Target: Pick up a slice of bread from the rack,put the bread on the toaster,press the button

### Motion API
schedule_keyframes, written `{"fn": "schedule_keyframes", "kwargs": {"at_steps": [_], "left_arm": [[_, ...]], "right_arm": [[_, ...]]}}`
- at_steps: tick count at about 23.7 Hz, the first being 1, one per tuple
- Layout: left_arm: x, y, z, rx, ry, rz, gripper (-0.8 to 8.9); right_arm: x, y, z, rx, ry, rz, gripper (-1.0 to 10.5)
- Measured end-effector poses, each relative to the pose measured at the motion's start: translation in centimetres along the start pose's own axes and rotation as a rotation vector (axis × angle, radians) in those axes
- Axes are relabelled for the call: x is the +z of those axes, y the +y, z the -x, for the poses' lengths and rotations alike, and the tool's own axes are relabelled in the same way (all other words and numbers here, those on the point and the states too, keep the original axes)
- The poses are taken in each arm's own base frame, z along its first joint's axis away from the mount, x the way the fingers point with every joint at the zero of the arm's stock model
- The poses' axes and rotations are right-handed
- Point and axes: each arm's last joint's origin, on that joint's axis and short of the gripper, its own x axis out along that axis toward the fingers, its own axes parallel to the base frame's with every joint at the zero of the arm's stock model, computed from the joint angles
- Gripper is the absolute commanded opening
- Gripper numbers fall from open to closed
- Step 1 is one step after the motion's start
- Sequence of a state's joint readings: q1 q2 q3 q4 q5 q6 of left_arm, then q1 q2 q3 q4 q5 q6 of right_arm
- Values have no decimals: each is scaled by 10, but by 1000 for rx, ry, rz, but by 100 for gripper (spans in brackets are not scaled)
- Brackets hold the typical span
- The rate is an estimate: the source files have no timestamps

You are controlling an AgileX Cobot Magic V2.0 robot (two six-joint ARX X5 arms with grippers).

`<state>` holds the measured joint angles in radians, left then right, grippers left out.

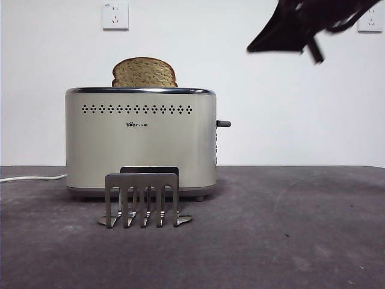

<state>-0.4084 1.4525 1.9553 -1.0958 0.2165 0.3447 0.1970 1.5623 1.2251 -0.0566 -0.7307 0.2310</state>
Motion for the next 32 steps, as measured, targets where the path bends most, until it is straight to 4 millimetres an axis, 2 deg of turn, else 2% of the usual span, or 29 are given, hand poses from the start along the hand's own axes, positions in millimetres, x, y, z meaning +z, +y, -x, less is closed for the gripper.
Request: {"fn": "schedule_keyframes", "kwargs": {"at_steps": [5, 8, 13, 22, 32], "left_arm": [[-2, -8, 30, 13, -43, 34, 318], [-5, -10, 36, 9, -32, 55, 315], [-8, -11, 36, -10, -2, 77, 315], [-8, -12, 36, -16, -2, 79, 315], [-8, -12, 36, -16, -1, 85, 315]], "right_arm": [[-1, -27, -37, 1, 42, -78, -13], [1, -39, -55, 4, 57, -94, -13], [0, -53, -81, 14, 76, -103, -13], [-31, -77, -107, -4, 158, -170, -13], [-47, -87, -114, -78, 235, -153, -13]]}}
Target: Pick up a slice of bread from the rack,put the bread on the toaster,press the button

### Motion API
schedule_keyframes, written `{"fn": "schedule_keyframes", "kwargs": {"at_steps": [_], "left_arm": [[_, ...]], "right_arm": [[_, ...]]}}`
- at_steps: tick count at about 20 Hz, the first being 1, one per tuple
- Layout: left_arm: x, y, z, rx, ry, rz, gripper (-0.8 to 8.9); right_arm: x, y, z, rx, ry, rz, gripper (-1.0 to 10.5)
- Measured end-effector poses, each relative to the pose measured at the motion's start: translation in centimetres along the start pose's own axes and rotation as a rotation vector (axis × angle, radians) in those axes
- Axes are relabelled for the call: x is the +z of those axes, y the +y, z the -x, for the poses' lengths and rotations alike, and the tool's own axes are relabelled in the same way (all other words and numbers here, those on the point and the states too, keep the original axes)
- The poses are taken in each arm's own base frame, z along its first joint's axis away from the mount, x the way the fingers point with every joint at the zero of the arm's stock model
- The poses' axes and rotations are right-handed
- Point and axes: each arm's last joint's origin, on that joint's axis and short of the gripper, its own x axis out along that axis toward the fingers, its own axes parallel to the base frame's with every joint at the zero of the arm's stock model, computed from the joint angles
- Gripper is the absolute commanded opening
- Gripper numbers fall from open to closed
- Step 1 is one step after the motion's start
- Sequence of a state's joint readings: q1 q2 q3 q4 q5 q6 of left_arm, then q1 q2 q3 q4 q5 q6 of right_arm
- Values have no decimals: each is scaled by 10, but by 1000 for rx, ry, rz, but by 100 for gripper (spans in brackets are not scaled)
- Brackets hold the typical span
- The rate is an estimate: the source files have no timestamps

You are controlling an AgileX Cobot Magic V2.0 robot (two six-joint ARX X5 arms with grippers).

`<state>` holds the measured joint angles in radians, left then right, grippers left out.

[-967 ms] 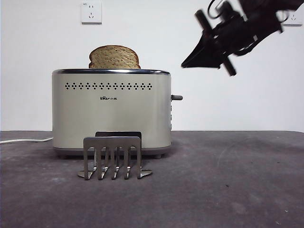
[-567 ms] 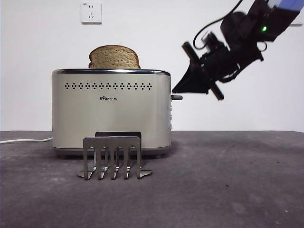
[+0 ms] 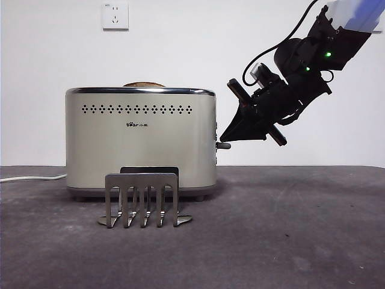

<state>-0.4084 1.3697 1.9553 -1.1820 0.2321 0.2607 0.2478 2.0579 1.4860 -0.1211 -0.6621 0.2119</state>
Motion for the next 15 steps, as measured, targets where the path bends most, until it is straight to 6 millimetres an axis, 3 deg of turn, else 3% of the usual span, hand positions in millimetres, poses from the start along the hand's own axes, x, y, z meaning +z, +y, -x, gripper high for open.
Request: {"fn": "schedule_keyframes", "kwargs": {"at_steps": [15], "left_arm": [[0, 0, 0, 0, 3, 1, 315]], "right_arm": [[-6, -7, -8, 2, 49, -8, -13]]}}
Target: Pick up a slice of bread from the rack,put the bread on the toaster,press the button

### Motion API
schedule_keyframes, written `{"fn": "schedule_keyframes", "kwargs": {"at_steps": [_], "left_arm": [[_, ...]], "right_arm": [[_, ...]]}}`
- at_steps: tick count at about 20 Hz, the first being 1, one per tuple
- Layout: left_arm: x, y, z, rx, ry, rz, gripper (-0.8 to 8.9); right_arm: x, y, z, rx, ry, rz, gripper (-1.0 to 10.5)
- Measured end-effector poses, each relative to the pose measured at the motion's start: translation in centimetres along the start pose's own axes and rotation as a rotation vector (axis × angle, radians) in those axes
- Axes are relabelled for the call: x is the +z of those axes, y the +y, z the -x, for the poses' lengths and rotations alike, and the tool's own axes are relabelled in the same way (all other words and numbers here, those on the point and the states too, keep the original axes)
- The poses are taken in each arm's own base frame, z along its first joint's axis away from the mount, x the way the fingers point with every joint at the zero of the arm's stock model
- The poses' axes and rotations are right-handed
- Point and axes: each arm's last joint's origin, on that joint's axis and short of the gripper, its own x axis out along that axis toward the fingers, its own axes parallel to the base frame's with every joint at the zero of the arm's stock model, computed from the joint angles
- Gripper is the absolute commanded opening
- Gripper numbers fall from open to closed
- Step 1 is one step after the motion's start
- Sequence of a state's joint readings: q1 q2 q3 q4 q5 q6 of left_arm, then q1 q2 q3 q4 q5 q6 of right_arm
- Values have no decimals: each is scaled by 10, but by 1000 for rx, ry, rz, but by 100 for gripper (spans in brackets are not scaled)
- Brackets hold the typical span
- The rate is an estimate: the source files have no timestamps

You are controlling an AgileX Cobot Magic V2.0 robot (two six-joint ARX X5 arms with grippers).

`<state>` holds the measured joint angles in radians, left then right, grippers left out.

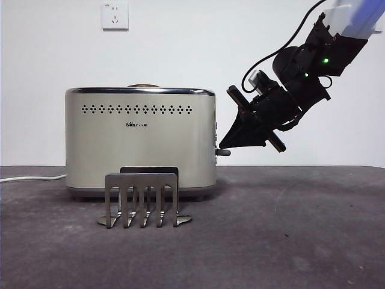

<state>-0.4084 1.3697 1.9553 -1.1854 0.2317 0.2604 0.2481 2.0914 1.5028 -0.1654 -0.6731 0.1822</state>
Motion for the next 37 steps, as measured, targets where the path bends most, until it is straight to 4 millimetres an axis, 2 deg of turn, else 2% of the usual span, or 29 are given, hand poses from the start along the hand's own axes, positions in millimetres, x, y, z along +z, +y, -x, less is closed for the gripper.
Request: {"fn": "schedule_keyframes", "kwargs": {"at_steps": [14, 18, 20, 21, 23, 25, 28, 30, 33, 37], "left_arm": [[-1, 0, 0, -3, 11, 3, 315], [-2, -1, 0, -6, 21, 5, 315], [-2, -1, 0, -7, 25, 6, 315], [-3, -1, 0, -8, 28, 7, 315], [-4, -1, 0, -10, 37, 9, 315], [-4, -1, 0, -11, 41, 10, 315], [-7, -2, 0, -23, 68, 17, 315], [-9, -3, 0, -33, 92, 24, 315], [-12, -5, 1, -68, 121, 34, 314], [-13, -7, 1, -138, 113, 42, 311]], "right_arm": [[0, 0, 0, -8, 2, -2, -12], [2, 9, 11, -38, 2, -6, -12], [10, 27, 33, -43, -30, 17, -12], [19, 43, 50, -38, -67, 45, -12], [33, 83, 96, -26, -153, 115, -12], [36, 122, 144, -17, -200, 163, -12], [17, 159, 193, -28, -159, 185, -12], [-5, 181, 224, -36, -97, 199, -12], [-28, 200, 249, -36, -31, 218, -12], [-54, 213, 272, -40, 57, 227, -12]]}}
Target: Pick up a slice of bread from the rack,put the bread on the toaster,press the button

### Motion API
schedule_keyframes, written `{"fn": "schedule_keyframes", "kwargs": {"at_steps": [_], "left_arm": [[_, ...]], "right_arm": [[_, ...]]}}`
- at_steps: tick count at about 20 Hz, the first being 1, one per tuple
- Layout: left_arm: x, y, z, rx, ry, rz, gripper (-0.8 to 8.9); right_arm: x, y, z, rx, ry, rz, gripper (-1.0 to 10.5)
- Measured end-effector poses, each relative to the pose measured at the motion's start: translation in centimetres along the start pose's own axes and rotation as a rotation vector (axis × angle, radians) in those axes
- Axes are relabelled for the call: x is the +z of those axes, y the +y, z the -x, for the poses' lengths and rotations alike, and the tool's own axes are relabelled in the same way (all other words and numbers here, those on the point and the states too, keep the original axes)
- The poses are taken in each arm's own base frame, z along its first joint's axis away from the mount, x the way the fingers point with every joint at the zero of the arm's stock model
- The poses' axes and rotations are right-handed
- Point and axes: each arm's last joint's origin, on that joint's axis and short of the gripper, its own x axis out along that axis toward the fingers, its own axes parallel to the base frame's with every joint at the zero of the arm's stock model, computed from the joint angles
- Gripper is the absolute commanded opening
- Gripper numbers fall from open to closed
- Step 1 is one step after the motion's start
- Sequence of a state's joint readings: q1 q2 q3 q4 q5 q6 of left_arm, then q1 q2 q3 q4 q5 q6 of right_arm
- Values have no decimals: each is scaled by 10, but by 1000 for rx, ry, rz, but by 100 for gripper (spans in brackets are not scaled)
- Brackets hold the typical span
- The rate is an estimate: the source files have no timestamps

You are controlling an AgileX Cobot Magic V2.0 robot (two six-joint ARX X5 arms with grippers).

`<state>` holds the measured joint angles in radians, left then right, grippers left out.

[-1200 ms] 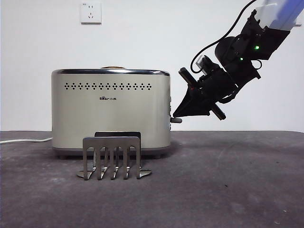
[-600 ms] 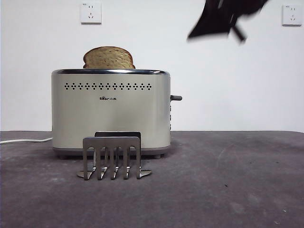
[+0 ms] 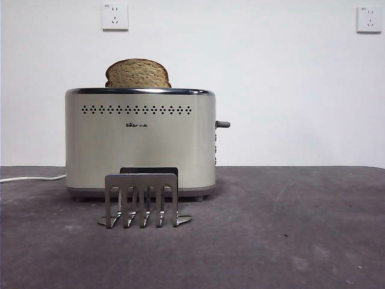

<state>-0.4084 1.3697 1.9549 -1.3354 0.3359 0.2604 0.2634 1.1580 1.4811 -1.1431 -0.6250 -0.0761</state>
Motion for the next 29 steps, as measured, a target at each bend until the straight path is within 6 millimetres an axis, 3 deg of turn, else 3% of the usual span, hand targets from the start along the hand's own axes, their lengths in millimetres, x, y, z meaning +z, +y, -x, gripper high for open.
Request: {"fn": "schedule_keyframes", "kwargs": {"at_steps": [2, 4, 5, 25, 27, 29], "left_arm": [[0, 0, 0, -10, -2, 0, 294], [0, 0, 0, -14, -3, 0, 49], [0, 0, 0, -14, -3, 1, -15], [-1, 1, 1, 16, 0, -7, -3], [-3, 5, 11, 61, -30, -31, -3], [3, 7, 34, 119, -209, -87, -3]], "right_arm": [[-9, 6, 7, 3, 37, 4, -12], [-17, 12, 16, 5, 47, 33, -11], [-18, 14, 18, 4, 38, 47, -11], [-19, 17, 22, -2, 26, 70, 1], [-20, 17, 22, -2, 25, 71, 1], [-20, 17, 22, -2, 25, 72, 1]]}}
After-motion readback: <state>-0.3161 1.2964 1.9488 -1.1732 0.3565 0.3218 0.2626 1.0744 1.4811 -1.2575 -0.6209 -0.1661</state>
